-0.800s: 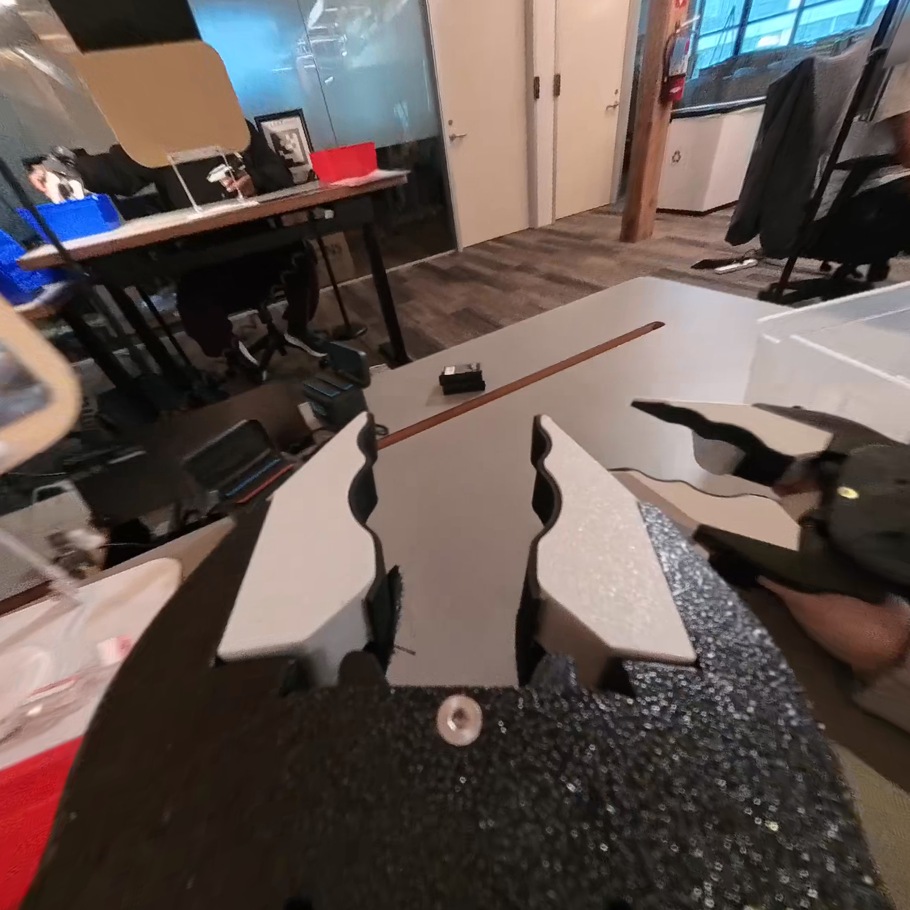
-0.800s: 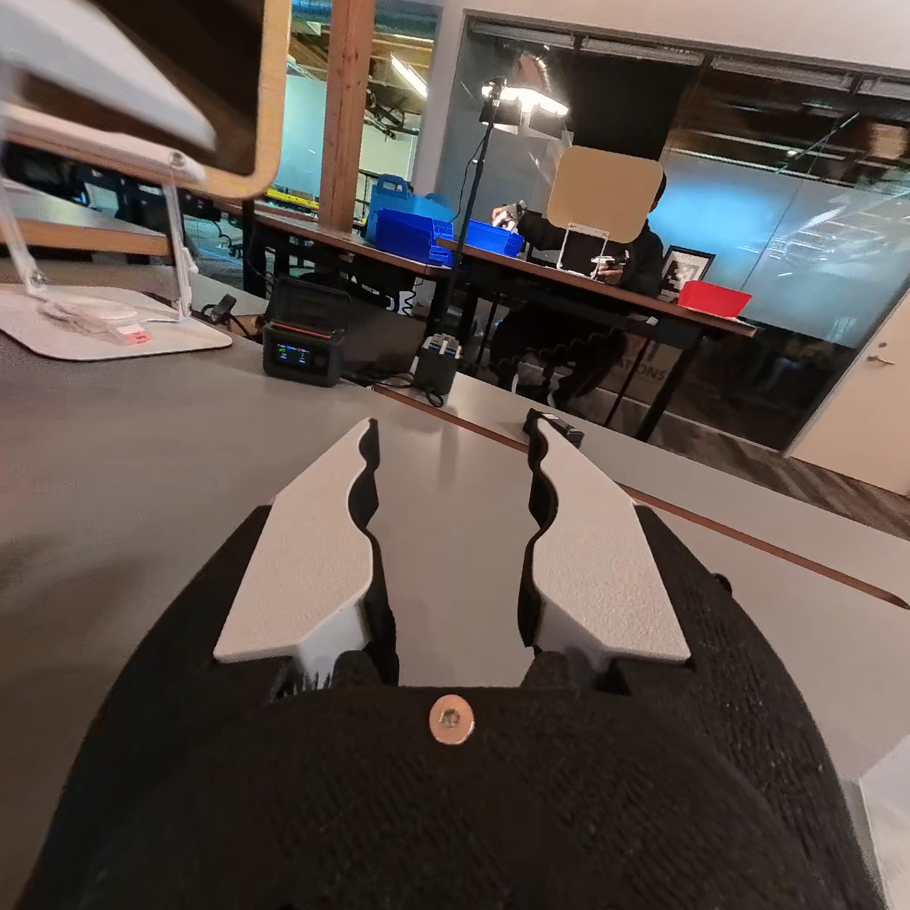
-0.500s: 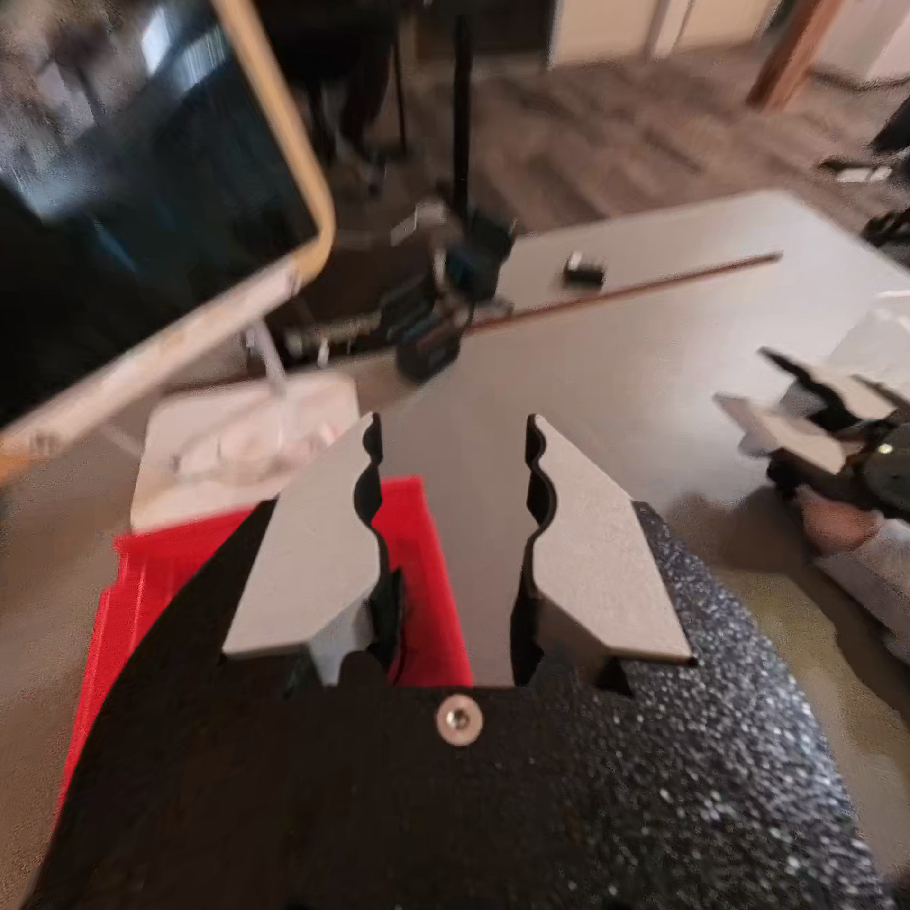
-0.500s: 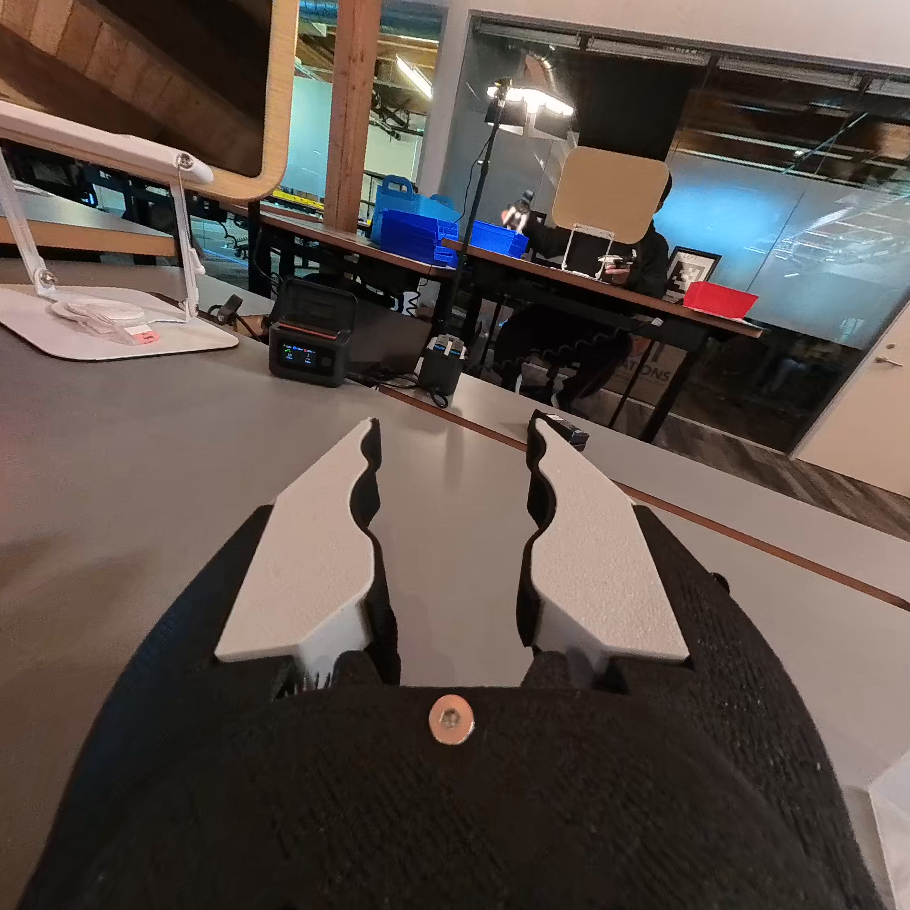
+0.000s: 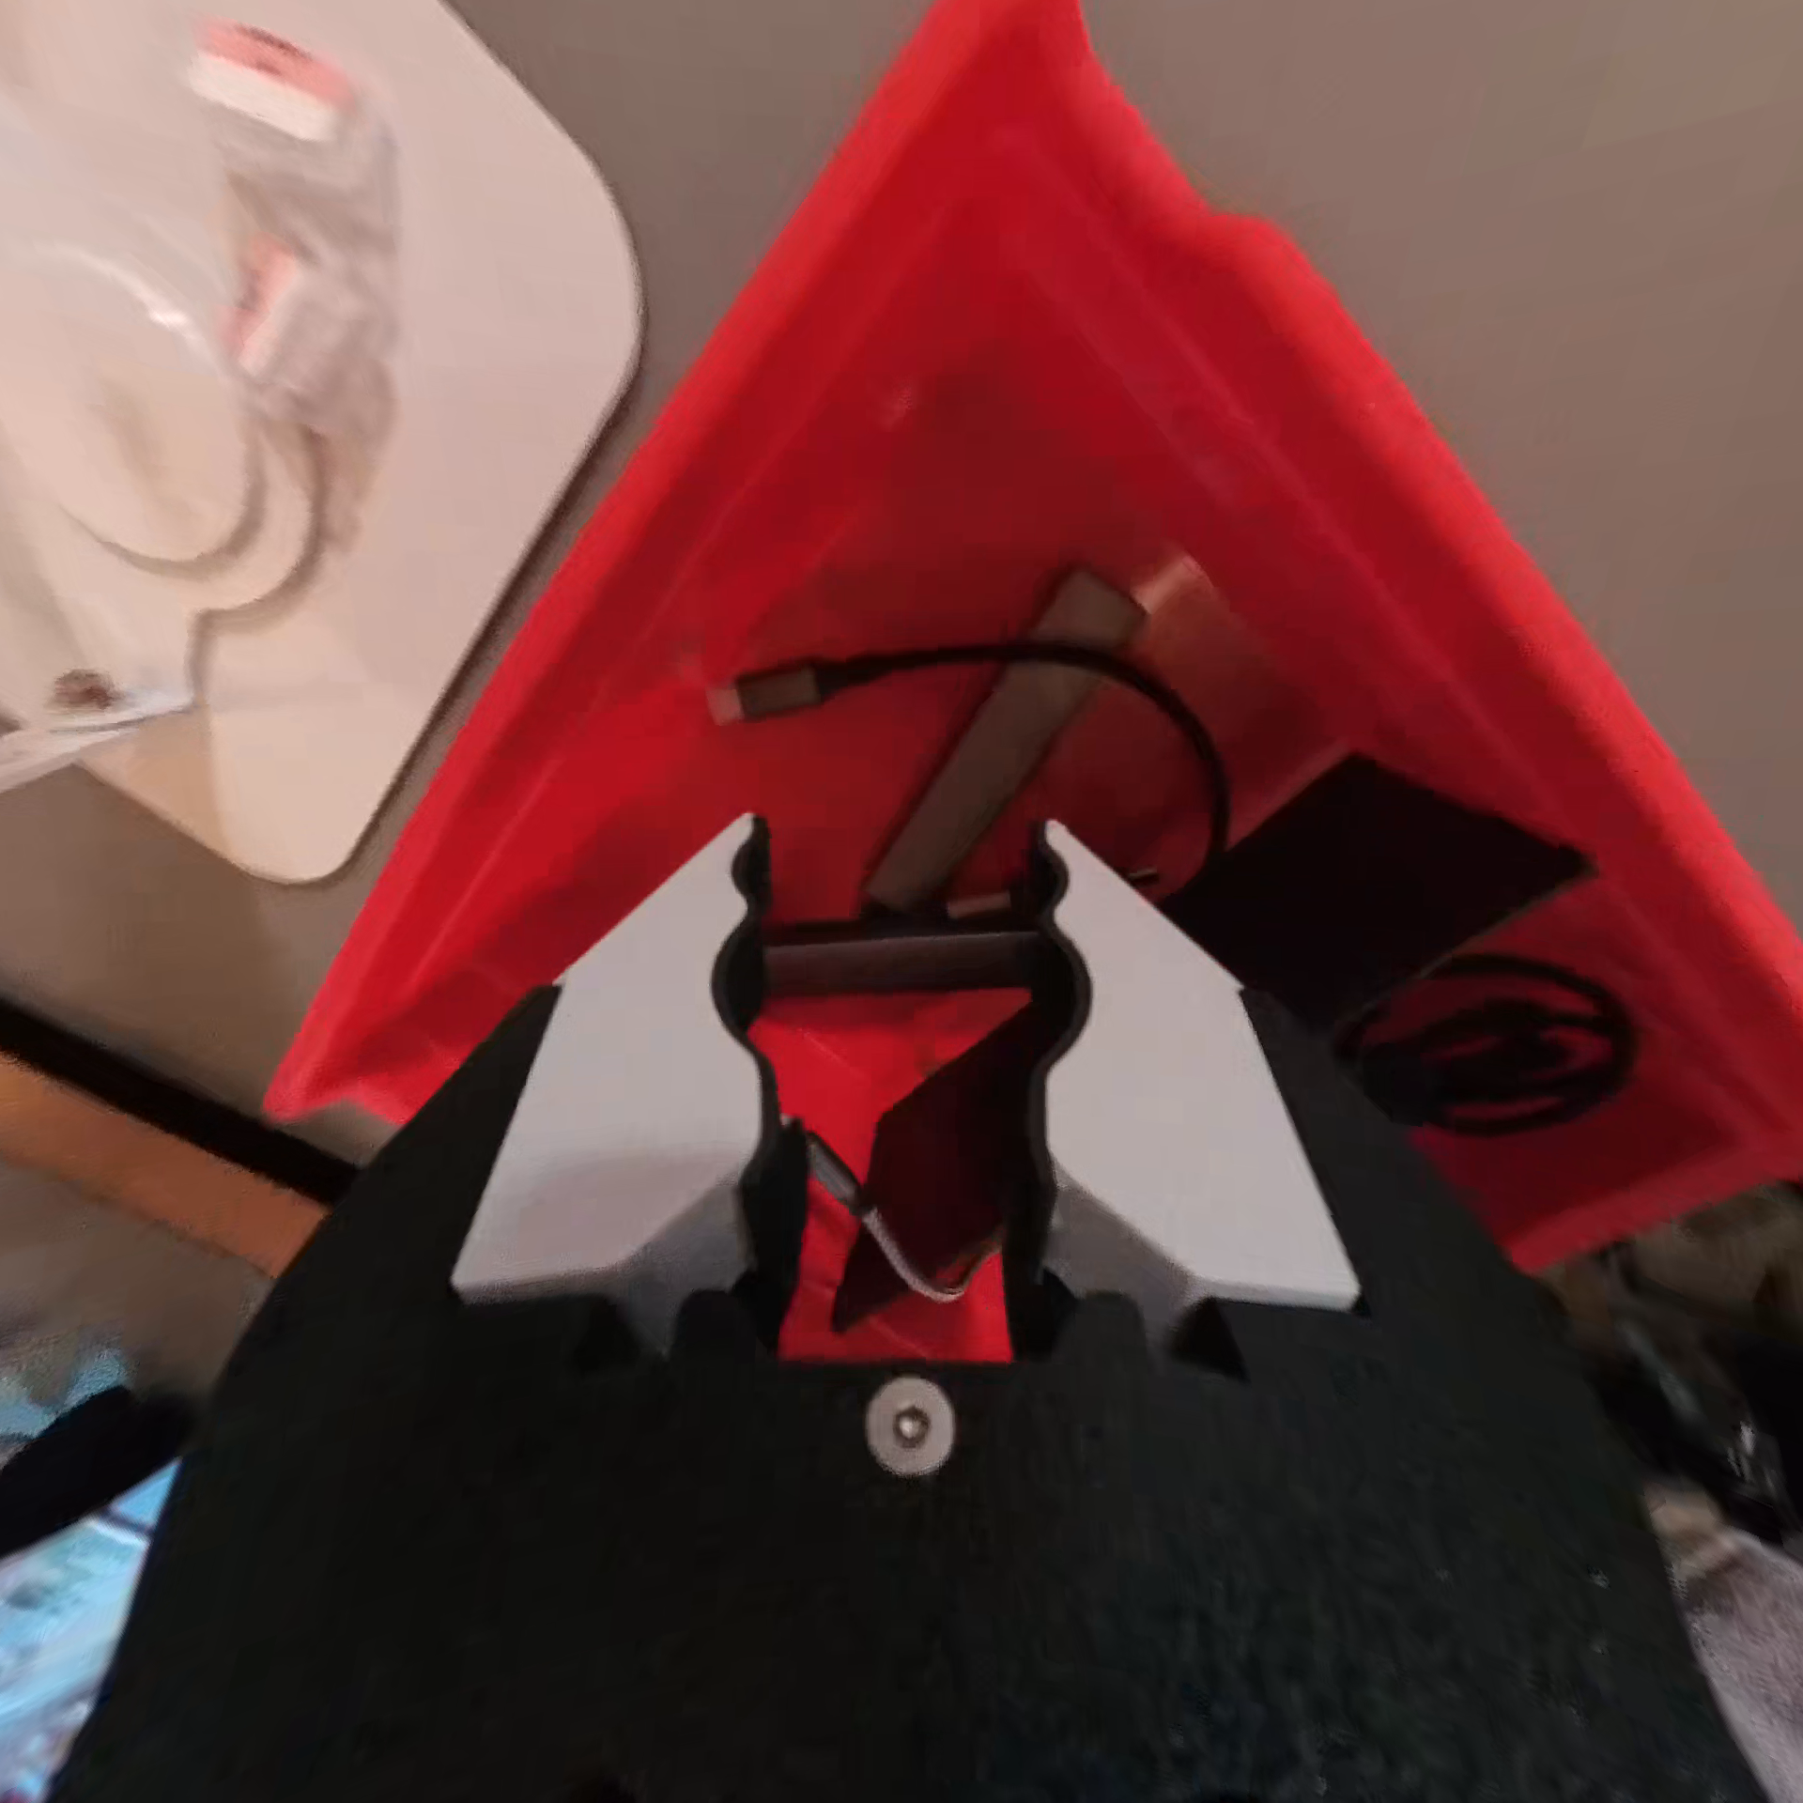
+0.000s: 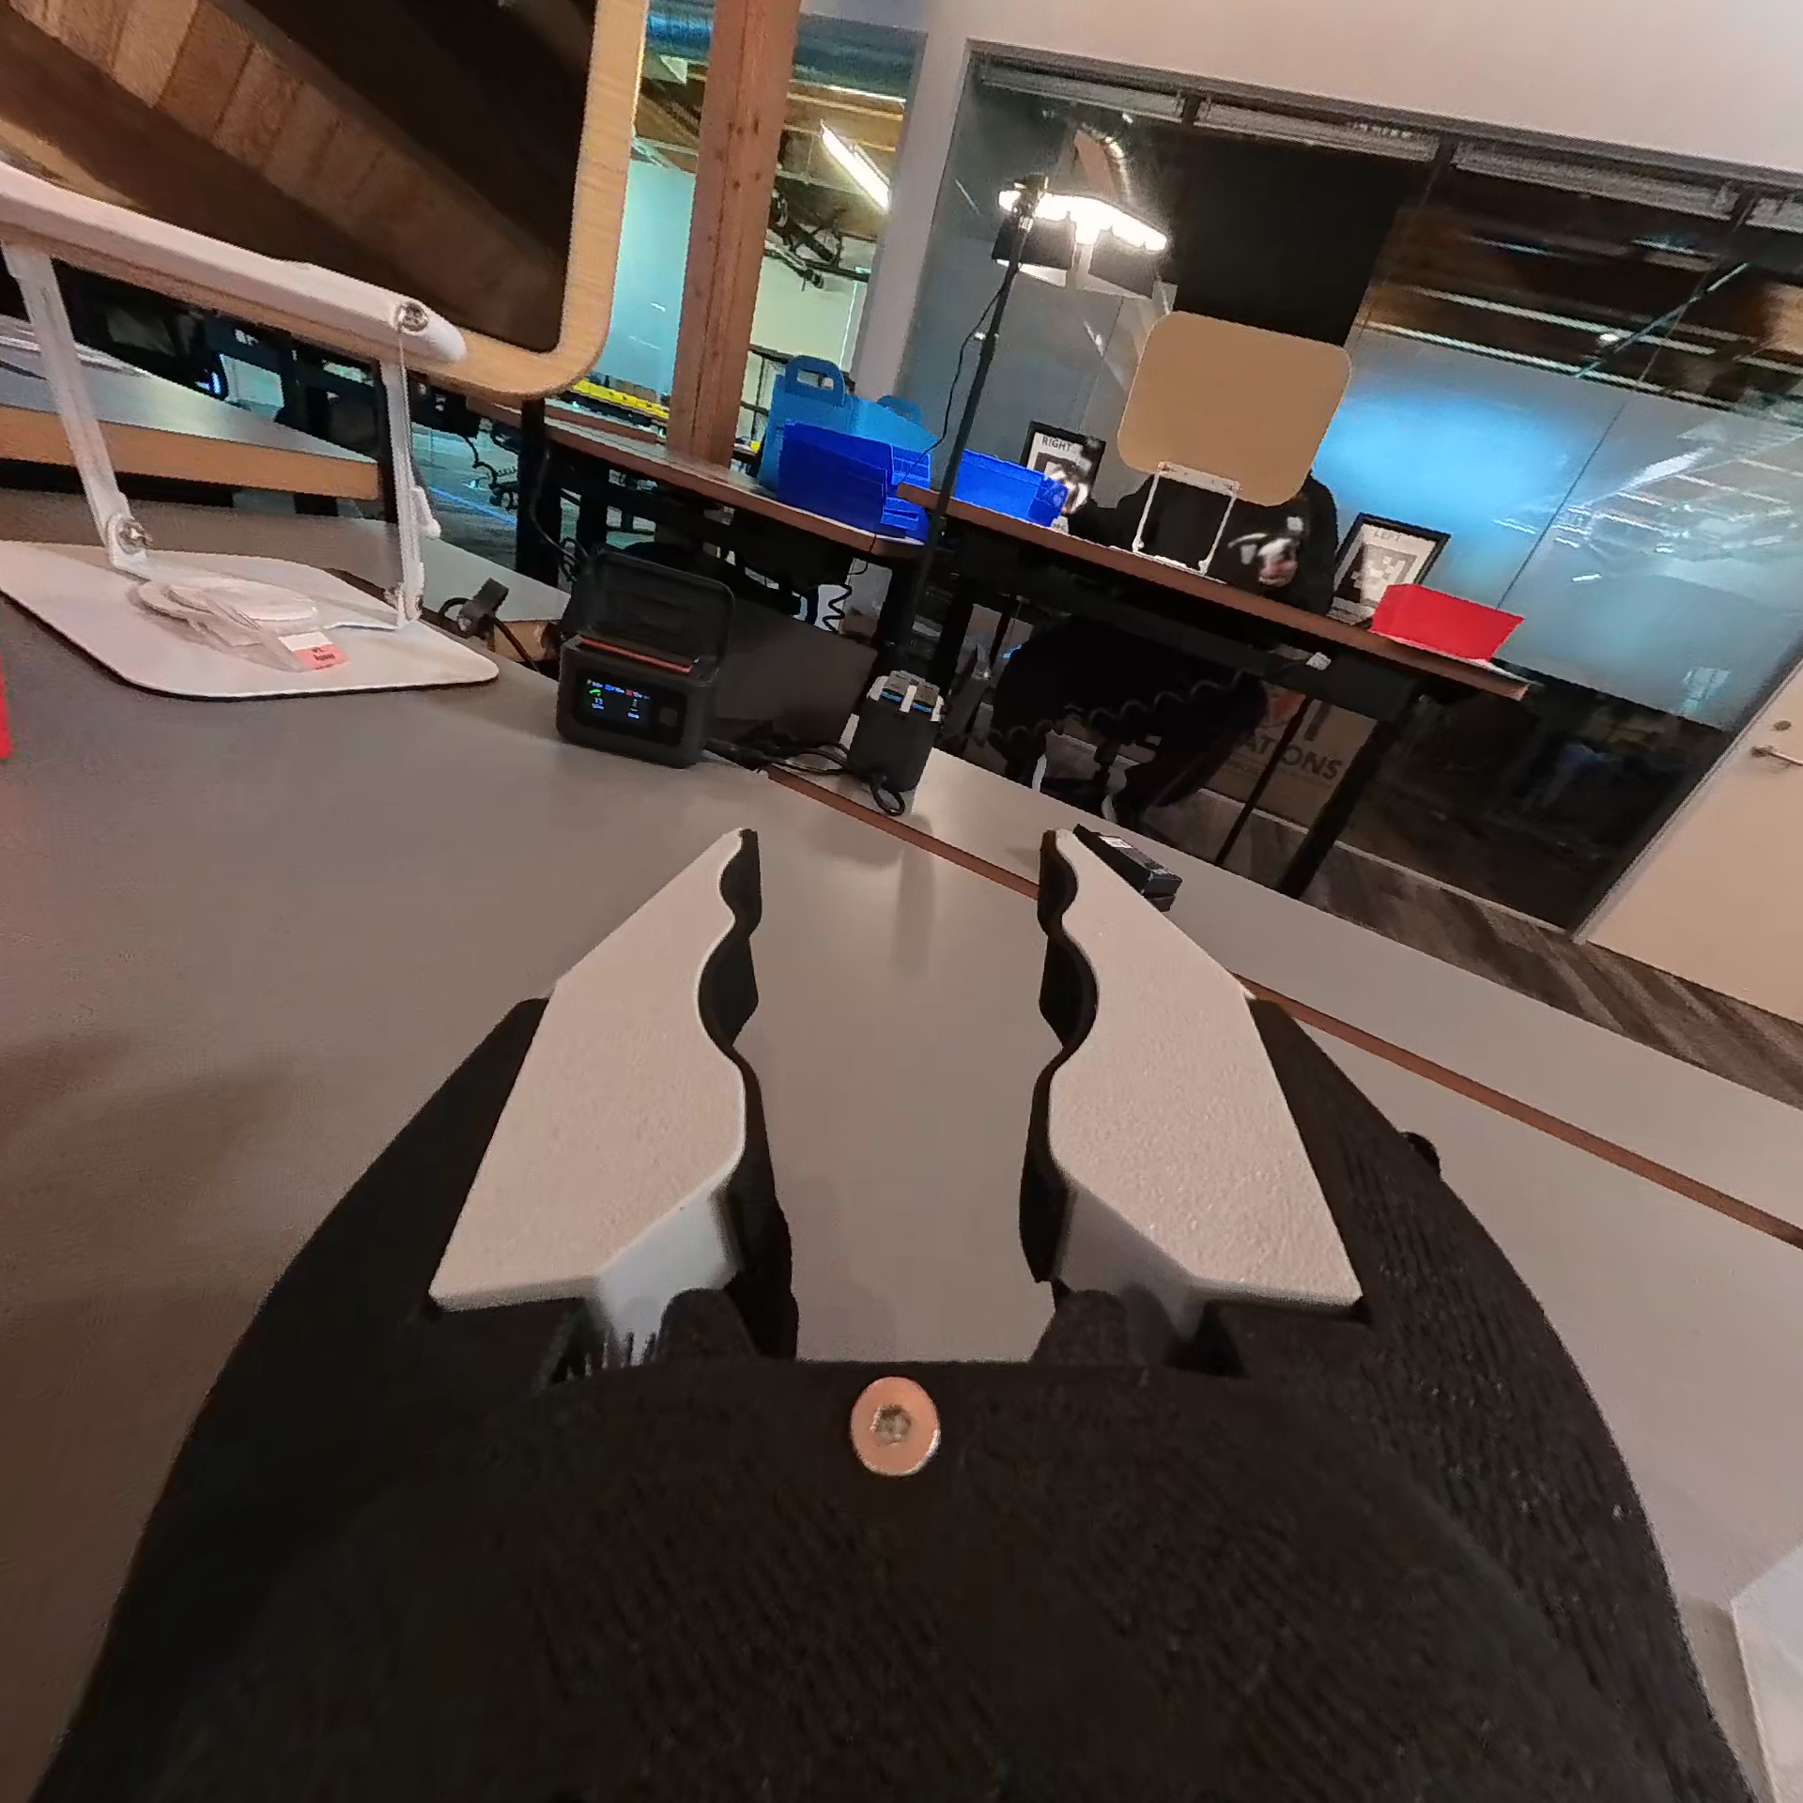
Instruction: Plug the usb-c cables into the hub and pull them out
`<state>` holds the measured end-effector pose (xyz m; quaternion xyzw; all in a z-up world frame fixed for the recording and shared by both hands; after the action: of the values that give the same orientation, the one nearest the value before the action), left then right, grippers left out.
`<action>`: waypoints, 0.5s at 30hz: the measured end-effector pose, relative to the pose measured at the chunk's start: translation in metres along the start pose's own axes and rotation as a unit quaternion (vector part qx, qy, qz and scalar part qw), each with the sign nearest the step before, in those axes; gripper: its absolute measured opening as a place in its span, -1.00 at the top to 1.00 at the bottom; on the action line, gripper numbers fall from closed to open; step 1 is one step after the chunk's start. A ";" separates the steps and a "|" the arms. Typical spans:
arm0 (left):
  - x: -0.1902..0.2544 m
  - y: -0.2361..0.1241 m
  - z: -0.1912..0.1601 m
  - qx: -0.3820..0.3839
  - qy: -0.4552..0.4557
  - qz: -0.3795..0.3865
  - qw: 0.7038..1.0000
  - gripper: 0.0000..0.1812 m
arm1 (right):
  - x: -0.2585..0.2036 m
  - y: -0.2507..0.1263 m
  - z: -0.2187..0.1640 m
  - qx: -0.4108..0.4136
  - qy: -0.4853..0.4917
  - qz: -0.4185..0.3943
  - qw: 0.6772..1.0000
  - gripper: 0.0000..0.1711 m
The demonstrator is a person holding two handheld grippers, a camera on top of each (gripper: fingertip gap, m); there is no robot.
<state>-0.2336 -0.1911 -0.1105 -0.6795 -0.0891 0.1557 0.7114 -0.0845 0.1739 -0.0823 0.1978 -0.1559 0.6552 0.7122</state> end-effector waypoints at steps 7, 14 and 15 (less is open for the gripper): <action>0.015 0.041 -0.024 -0.100 0.109 -0.077 0.986 0.48 | -0.002 0.003 -0.001 -0.005 -0.011 0.004 1.000 0.35; 0.006 0.057 -0.023 -0.090 0.147 -0.059 0.983 0.61 | -0.004 0.005 -0.001 -0.008 -0.021 0.008 1.000 0.36; 0.005 0.058 -0.022 -0.085 0.153 -0.056 0.983 0.63 | -0.004 0.005 -0.001 -0.007 -0.021 0.009 1.000 0.36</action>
<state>-0.2269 -0.2087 -0.1700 -0.7473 -0.0301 0.0022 0.6638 -0.0901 0.1710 -0.0852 0.2050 -0.1774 0.6559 0.7045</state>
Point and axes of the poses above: each gripper's, where its closed fingertips meet, y out along the fingers, z out of its top, x = y × z across the jaws, the point moved 2 cm from there along -y, back along the fingers, and after that the axes turned 13 degrees about -y, right-handed, at the moved point
